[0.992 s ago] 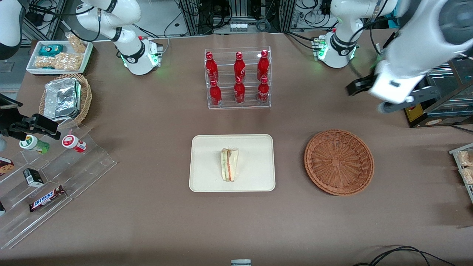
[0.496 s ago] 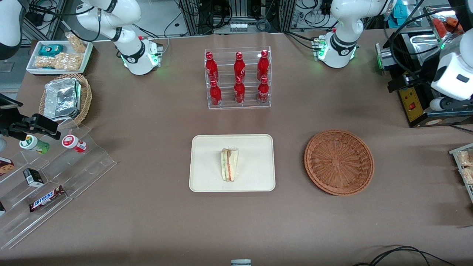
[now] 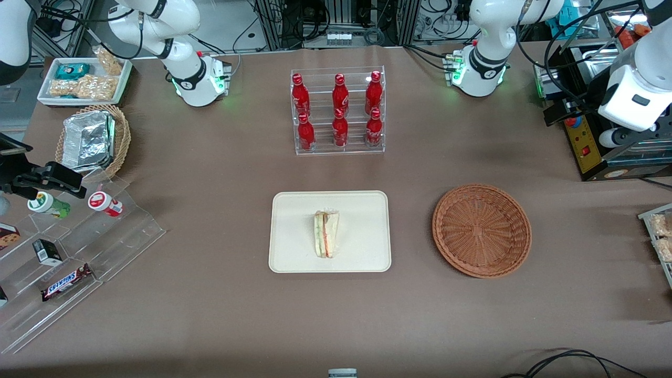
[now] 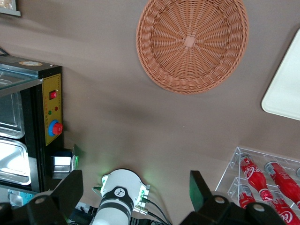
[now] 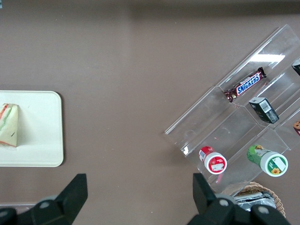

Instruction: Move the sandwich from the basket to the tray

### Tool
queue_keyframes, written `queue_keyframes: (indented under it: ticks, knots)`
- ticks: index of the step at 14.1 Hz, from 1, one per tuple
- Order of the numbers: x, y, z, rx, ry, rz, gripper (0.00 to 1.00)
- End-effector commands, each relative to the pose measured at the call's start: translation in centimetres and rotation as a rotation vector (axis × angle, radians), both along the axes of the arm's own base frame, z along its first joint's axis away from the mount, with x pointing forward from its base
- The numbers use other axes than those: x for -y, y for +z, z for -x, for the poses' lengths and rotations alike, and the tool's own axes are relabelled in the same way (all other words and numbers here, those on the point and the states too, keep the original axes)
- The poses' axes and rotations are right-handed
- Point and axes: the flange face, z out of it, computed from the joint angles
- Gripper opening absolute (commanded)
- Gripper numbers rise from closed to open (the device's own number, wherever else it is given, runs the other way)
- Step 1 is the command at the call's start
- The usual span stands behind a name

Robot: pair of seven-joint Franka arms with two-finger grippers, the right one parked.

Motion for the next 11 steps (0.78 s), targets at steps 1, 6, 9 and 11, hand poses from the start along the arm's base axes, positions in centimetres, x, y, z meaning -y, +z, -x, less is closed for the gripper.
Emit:
queue_keyframes:
  ticks: [1, 6, 9, 11]
  knots:
    - [-0.41, 0.17, 0.24, 0.020, -0.006, -0.035, 1.00]
    - [-0.21, 0.87, -0.06, 0.026, -0.007, -0.020, 1.00]
    - [-0.48, 0.87, -0.28, 0.017, -0.003, -0.016, 1.00]
    - [-0.42, 0.86, -0.25, 0.016, -0.004, -0.018, 1.00]
